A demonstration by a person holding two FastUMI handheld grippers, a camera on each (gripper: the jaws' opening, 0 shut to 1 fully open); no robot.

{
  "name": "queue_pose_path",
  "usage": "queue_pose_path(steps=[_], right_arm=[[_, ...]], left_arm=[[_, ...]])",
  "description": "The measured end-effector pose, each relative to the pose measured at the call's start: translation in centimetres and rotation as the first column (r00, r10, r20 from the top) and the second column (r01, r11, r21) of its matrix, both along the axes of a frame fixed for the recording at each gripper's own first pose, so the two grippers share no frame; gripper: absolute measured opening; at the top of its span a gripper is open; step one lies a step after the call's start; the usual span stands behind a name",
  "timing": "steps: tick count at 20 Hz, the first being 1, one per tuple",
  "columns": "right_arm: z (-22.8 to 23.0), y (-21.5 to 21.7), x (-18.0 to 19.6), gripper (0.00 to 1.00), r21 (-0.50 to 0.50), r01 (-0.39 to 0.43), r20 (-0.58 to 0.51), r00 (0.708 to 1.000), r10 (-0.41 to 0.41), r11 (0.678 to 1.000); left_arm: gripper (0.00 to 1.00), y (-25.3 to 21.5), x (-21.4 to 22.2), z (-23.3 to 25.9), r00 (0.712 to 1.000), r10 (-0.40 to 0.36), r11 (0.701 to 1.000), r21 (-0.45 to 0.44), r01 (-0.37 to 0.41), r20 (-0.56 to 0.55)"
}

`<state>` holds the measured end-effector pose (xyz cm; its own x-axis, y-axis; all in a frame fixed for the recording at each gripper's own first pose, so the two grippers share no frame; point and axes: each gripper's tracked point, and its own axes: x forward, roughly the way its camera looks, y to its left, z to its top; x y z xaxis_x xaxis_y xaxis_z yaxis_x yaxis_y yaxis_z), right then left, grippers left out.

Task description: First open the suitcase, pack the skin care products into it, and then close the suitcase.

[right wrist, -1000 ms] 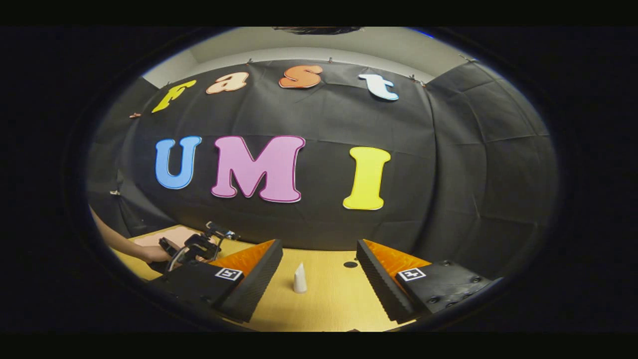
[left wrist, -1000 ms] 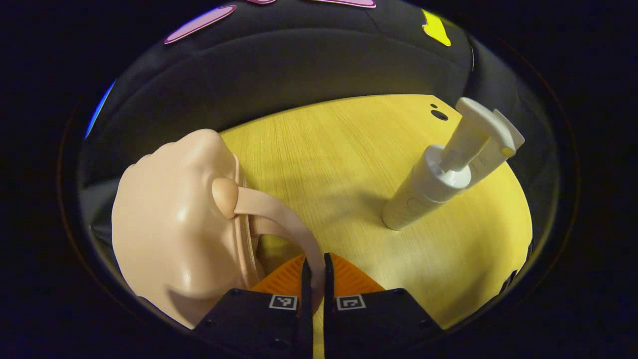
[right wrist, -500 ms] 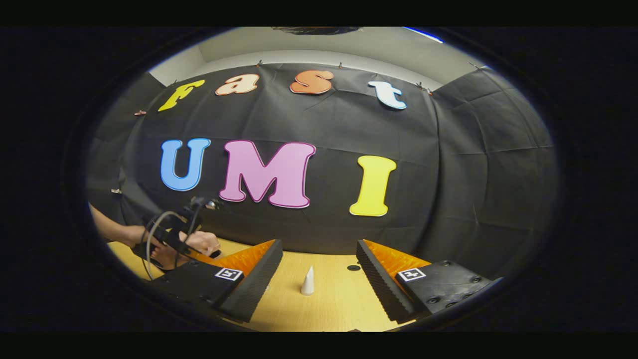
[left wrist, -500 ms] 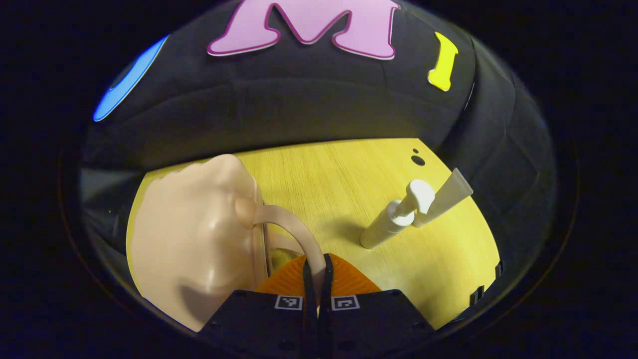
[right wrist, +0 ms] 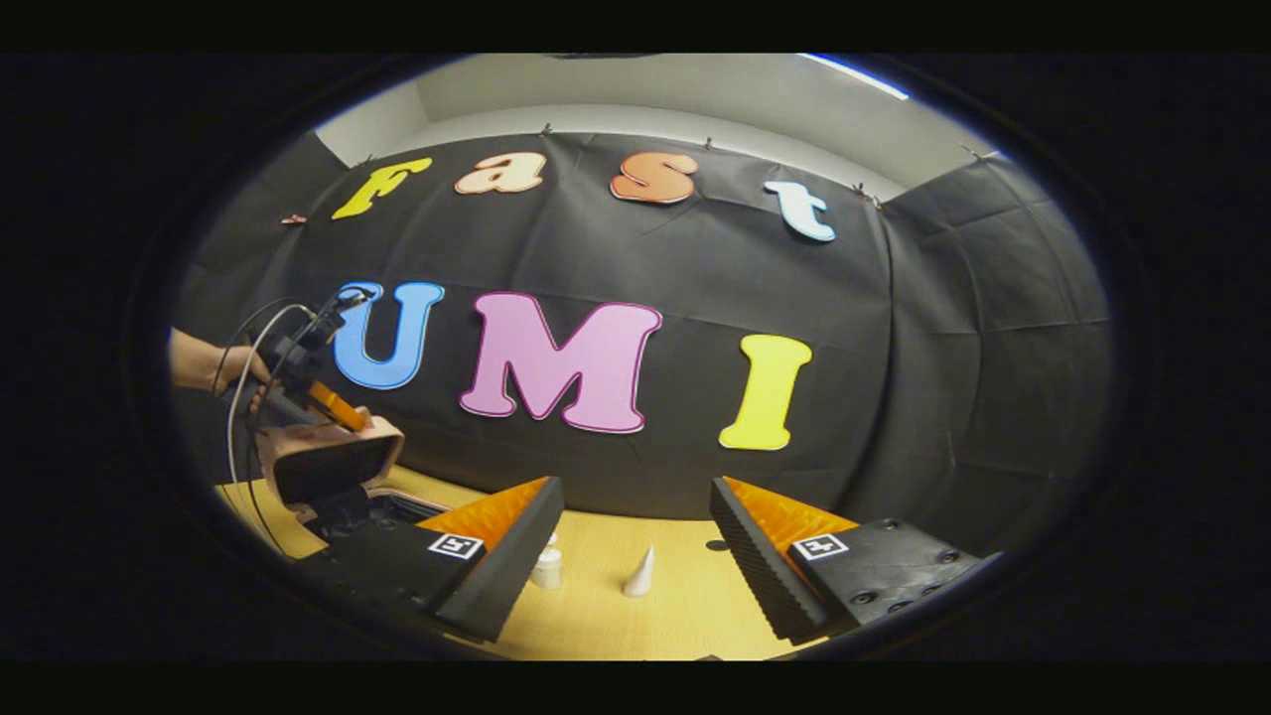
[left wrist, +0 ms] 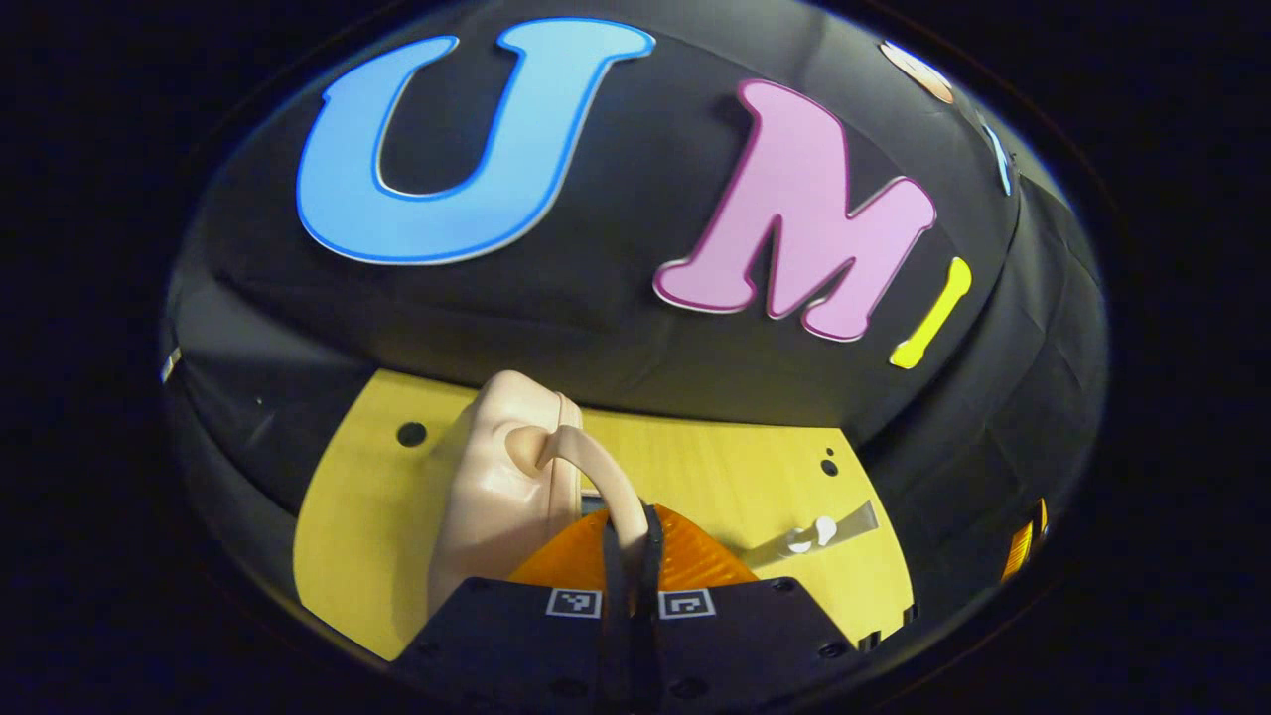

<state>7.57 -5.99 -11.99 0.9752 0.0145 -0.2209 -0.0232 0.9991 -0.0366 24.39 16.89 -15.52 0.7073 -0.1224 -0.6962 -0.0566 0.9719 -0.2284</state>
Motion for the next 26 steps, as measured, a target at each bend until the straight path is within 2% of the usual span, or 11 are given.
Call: queue_pose_path(steps=[7,12,15,18,20,22,23,24,25,26], right_arm=[[0.1,5.2,-0.8,0.97,-0.047,0.015,-0.037,0.999,-0.017,0.999],[-0.5,7.9,-2.8,0.96,-0.089,0.030,-0.072,0.997,-0.036,0.996],[-0.5,8.2,-3.7,0.95,-0.119,0.053,-0.067,0.996,-0.062,0.991],[-0.9,8.2,-4.3,0.97,-0.153,0.059,-0.077,0.994,-0.071,0.986],[-0.9,8.0,-4.2,0.96,-0.163,0.059,-0.075,0.995,-0.072,0.985],[-0.8,7.7,-4.2,0.96,-0.165,0.065,-0.072,0.994,-0.078,0.984],[-0.8,7.5,-4.3,0.96,-0.161,0.071,-0.070,0.994,-0.083,0.984],[-0.9,7.1,-4.5,0.96,-0.154,0.076,-0.069,0.994,-0.087,0.985],[-1.2,6.9,-4.7,0.97,-0.145,0.075,-0.072,0.994,-0.086,0.987],[-1.6,6.5,-4.8,0.97,-0.137,0.078,-0.080,0.993,-0.090,0.987]], left_arm=[[0.06,17.7,-2.9,-3.2,0.995,0.023,0.982,0.189,-0.005,-0.093],[0.07,28.0,-5.6,-11.3,0.978,0.065,0.961,0.277,-0.007,-0.198],[0.06,32.2,-6.8,-16.9,0.966,0.145,0.957,0.278,-0.082,-0.212],[0.06,34.2,-8.9,-22.4,0.944,0.199,0.951,0.286,-0.120,-0.265],[0.10,35.7,-10.0,-24.7,0.920,0.259,0.918,0.372,-0.139,-0.294],[0.26,36.8,-10.4,-24.7,0.913,0.324,0.887,0.415,-0.203,-0.246],[0.41,37.2,-10.6,-24.1,0.914,0.348,0.869,0.437,-0.232,-0.208],[0.69,37.6,-10.5,-22.5,0.921,0.355,0.849,0.467,-0.245,-0.161],[0.98,38.3,-10.4,-20.9,0.934,0.342,0.815,0.528,-0.239,-0.105],[0.96,38.4,-10.1,-18.4,0.951,0.305,0.767,0.604,-0.219,-0.042]])
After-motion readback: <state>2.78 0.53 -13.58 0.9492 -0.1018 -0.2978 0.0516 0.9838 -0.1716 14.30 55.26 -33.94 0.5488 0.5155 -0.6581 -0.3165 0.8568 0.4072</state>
